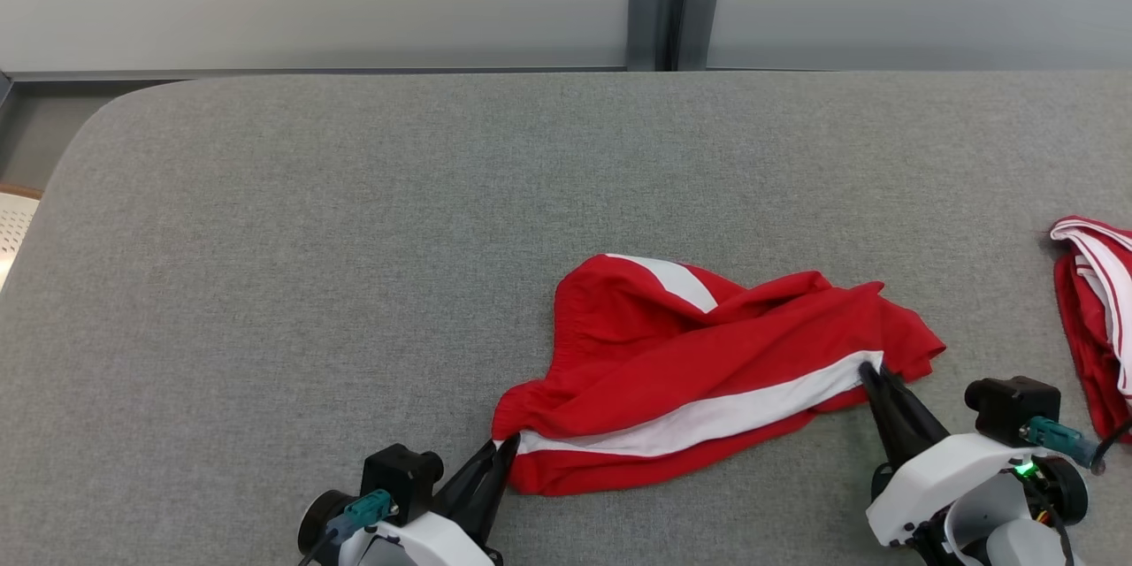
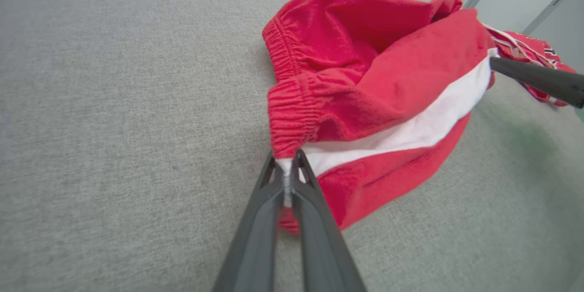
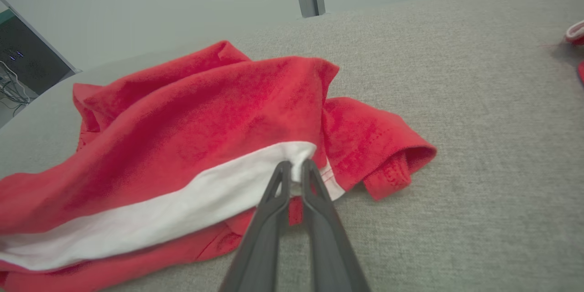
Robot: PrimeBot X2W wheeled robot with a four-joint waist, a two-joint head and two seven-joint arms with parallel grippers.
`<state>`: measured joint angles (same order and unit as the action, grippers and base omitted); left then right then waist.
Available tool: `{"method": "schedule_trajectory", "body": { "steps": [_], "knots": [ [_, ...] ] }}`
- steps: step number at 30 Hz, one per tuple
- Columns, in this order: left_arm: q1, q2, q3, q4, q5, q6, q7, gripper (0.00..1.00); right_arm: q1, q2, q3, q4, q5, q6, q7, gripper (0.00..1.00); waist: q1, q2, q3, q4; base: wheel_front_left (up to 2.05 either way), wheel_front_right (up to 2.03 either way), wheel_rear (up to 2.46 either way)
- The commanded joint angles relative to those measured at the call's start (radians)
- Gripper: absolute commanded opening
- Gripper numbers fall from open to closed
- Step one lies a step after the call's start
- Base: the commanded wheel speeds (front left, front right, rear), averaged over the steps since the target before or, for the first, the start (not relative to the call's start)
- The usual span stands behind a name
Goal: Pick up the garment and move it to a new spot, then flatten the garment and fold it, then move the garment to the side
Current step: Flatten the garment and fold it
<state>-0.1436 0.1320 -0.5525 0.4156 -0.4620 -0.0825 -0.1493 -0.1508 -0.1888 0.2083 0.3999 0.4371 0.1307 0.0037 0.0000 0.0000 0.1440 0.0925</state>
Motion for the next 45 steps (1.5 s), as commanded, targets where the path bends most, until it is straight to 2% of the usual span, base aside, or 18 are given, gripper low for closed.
{"method": "schedule_trajectory", "body": {
  "steps": [1,5,9,16,24,30,37,45],
  "knots": [
    [-0.020,0.004,0.003,0.001,0.003,-0.004,-0.009,0.00,-0.020,-0.017,0.010,0.016,0.012,0.000,-0.018,0.00,0.0000,0.0000,0.003,0.001,0.00,0.00,0.00],
    [-0.031,0.011,0.015,-0.031,0.009,0.009,-0.047,0.00,-0.034,-0.041,0.030,0.013,0.027,0.000,-0.073,0.00,0.0000,0.0000,-0.004,0.000,0.00,0.00,0.00],
    [-0.039,0.030,0.035,-0.104,0.022,0.027,-0.073,0.00,-0.027,-0.063,0.031,-0.048,0.002,0.000,-0.092,0.00,0.0000,0.0000,-0.023,-0.014,0.00,0.00,0.00],
    [-0.088,0.073,0.065,-0.275,0.051,0.049,-0.077,0.00,-0.044,-0.104,-0.004,-0.204,-0.051,0.000,-0.054,0.00,0.0000,0.0000,-0.076,-0.034,0.00,0.00,0.00],
    [-0.238,0.120,0.111,-0.498,0.051,0.054,0.028,0.00,-0.081,-0.160,-0.102,-0.453,-0.109,0.000,0.043,0.00,0.0000,0.0000,-0.162,-0.051,0.00,0.00,0.00],
    [-0.365,0.139,0.143,-0.610,0.054,0.067,0.115,0.00,-0.143,-0.190,-0.160,-0.602,-0.127,0.000,0.114,0.00,0.0000,0.0000,-0.191,-0.069,0.00,0.00,0.00],
    [-0.418,0.124,0.165,-0.622,0.021,0.075,0.136,0.00,-0.146,-0.179,-0.203,-0.650,-0.122,0.000,0.166,0.00,0.0000,0.0000,-0.198,-0.074,0.00,0.00,0.00],
    [-0.436,0.093,0.173,-0.502,-0.015,0.062,0.090,0.00,-0.172,-0.145,-0.200,-0.602,-0.084,0.000,0.173,0.00,0.0000,0.0000,-0.163,-0.079,0.00,0.00,0.00]
  ]
}}
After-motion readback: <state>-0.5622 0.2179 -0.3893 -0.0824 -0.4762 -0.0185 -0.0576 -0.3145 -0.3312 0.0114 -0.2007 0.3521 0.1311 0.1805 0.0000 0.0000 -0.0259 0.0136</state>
